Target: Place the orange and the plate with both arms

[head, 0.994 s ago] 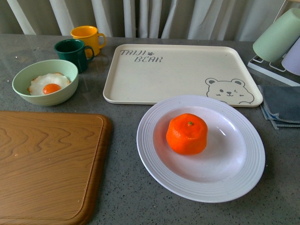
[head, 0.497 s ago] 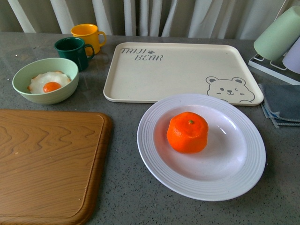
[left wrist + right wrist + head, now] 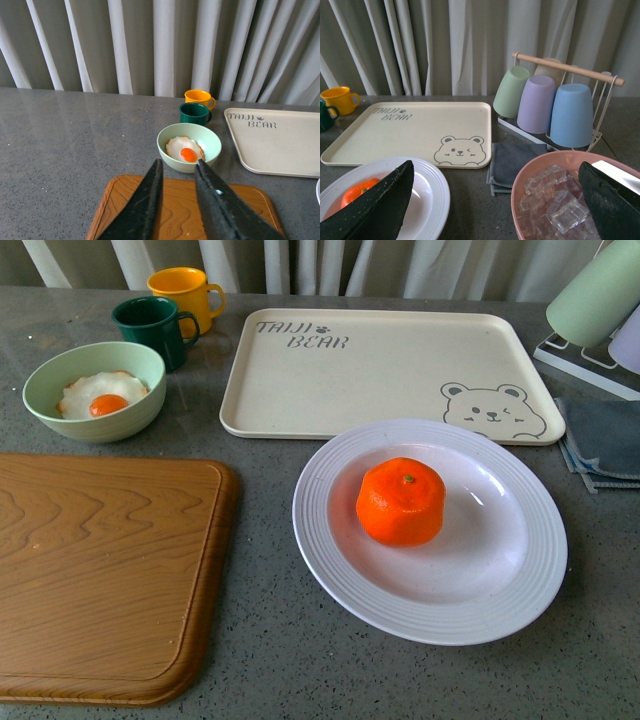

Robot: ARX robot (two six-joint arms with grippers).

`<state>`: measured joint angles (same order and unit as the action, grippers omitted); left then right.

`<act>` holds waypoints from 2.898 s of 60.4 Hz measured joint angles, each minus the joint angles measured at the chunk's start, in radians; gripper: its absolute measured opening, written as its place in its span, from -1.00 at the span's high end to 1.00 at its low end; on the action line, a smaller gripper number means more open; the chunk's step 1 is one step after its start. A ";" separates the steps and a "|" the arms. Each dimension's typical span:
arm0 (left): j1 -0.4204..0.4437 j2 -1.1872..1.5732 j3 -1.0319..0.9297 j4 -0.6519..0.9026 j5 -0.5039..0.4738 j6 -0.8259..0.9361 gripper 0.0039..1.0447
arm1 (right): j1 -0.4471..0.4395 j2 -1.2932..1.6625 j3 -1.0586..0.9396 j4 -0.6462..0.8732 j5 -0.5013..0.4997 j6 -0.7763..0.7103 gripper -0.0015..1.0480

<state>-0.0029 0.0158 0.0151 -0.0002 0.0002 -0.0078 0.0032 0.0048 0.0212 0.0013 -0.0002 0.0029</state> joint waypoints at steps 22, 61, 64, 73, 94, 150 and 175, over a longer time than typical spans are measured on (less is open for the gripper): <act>0.000 0.000 0.000 0.000 0.000 0.000 -0.65 | 0.123 0.392 0.144 -0.292 -0.092 0.267 -0.83; 0.000 0.000 0.000 0.000 0.000 0.002 -0.83 | 0.160 1.637 0.182 0.800 -0.102 0.638 -0.83; 0.000 0.000 0.000 0.000 0.000 0.002 -0.83 | 0.164 1.672 0.194 0.821 -0.103 0.638 -0.83; 0.000 0.000 0.000 0.000 0.000 0.002 -0.83 | 0.195 1.783 0.246 0.869 -0.098 0.640 -0.83; 0.000 0.000 0.000 0.000 0.000 0.003 -0.83 | 0.221 1.895 0.350 0.895 -0.092 0.676 -0.83; 0.000 0.000 0.000 0.000 0.000 0.003 -0.83 | 0.217 1.930 0.382 0.853 -0.080 0.841 0.78; 0.000 0.000 0.000 0.000 0.000 0.003 -0.83 | 0.142 1.761 0.309 0.824 -0.153 0.876 0.94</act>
<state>-0.0029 0.0158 0.0151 -0.0002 0.0002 -0.0051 0.1448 1.7653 0.3305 0.8253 -0.1528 0.8787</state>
